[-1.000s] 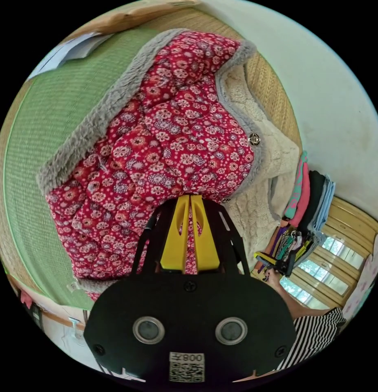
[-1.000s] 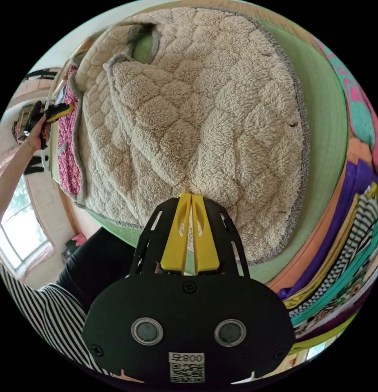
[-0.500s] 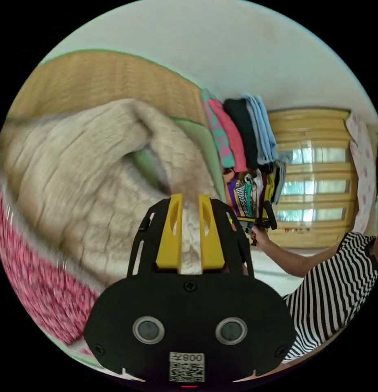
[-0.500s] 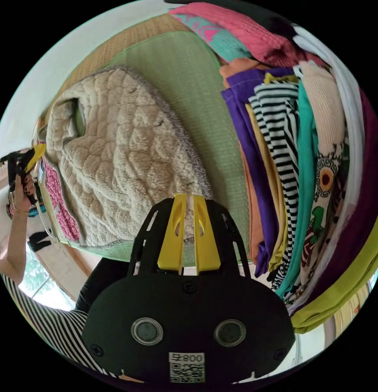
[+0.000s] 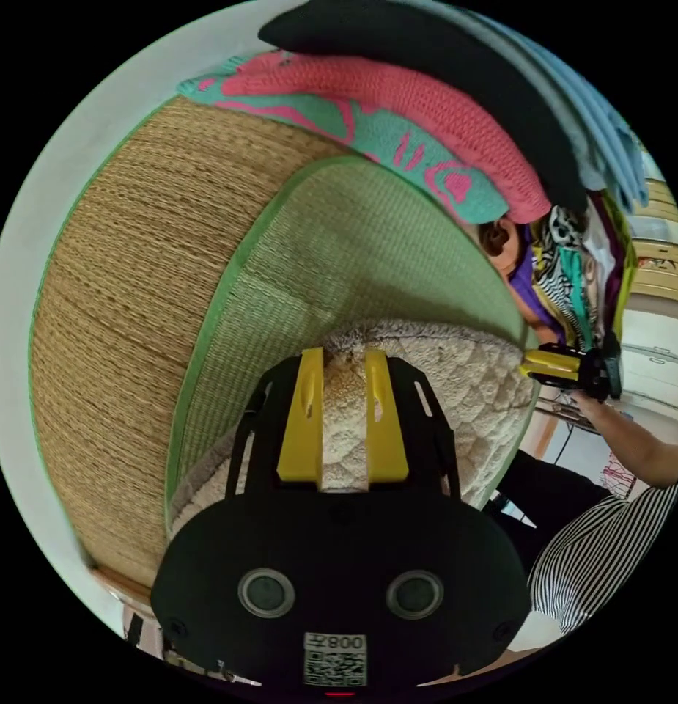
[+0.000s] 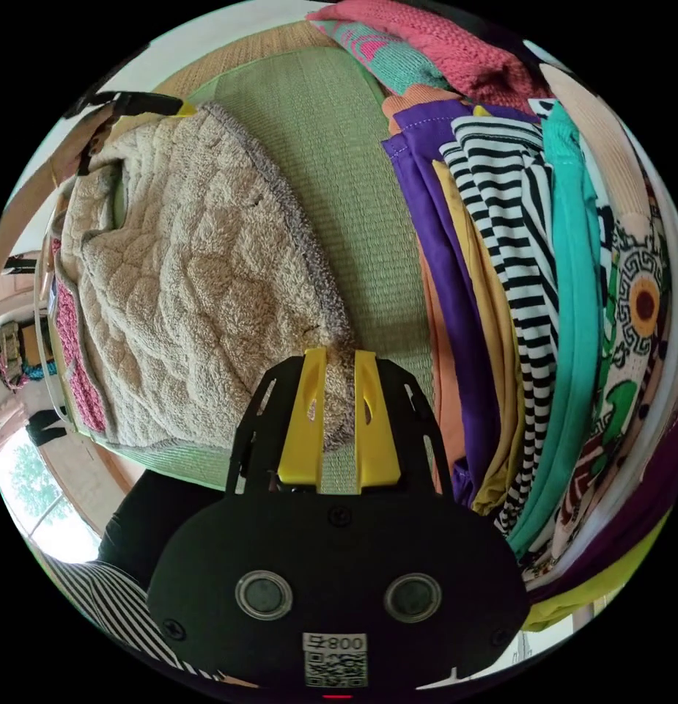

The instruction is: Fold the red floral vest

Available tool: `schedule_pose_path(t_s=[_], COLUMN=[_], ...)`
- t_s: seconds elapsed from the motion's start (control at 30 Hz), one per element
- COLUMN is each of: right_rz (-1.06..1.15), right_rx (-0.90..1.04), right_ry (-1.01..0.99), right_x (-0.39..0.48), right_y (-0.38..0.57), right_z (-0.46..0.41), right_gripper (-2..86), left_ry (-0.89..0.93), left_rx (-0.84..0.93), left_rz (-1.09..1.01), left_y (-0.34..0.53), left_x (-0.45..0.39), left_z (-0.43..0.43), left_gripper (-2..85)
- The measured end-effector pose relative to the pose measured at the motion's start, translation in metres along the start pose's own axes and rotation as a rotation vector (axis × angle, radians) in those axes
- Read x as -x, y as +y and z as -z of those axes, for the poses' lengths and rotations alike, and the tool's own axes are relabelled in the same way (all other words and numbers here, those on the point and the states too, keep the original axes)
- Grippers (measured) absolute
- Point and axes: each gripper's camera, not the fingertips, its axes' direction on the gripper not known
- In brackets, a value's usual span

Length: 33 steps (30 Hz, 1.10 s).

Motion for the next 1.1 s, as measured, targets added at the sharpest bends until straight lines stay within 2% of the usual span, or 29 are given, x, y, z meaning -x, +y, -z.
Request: schedule_pose_path(t_s=[0.17, 0.37, 0.5, 0.63, 0.77, 0.83, 0.97, 1.1], right_rz=[0.024, -0.025, 0.093, 0.28, 0.482, 0.547, 0.608, 0.642], right_rx=[0.013, -0.077, -0.194, -0.215, -0.113, -0.042, 0.136, 0.335], right_ry=[-0.054, -0.282, -0.49, -0.673, -0.89, -0.973, -0.995, -0.84], right_x=[-0.029, -0.077, -0.09, -0.072, -0.024, 0.001, 0.061, 0.11], right_y=[-0.016, -0.016, -0.005, -0.004, -0.016, -0.024, -0.052, -0.082], right_z=[0.003, 0.036, 0.094, 0.133, 0.137, 0.126, 0.076, 0.018], right_gripper=[4.0, 2.5, 2.3, 2.3, 2.3, 2.3, 2.4, 2.4], left_ry=[-0.064, -0.06, -0.028, -0.02, -0.043, -0.033, 0.042, 0.226], left_rx=[0.033, -0.107, -0.224, -0.308, -0.319, -0.324, -0.319, -0.374], left_rz=[-0.057, -0.106, -0.092, -0.018, 0.133, 0.277, 0.475, 0.606], left_y=[-0.03, -0.028, 0.003, 0.062, 0.128, 0.173, 0.227, 0.268], left_x=[-0.015, -0.027, -0.022, -0.012, 0.003, 0.018, 0.042, 0.045], left_z=[0.006, 0.057, 0.103, 0.142, 0.154, 0.15, 0.129, 0.092], left_gripper=[4.2, 3.0, 2.7, 2.2, 1.1, 0.7, 0.8, 2.3])
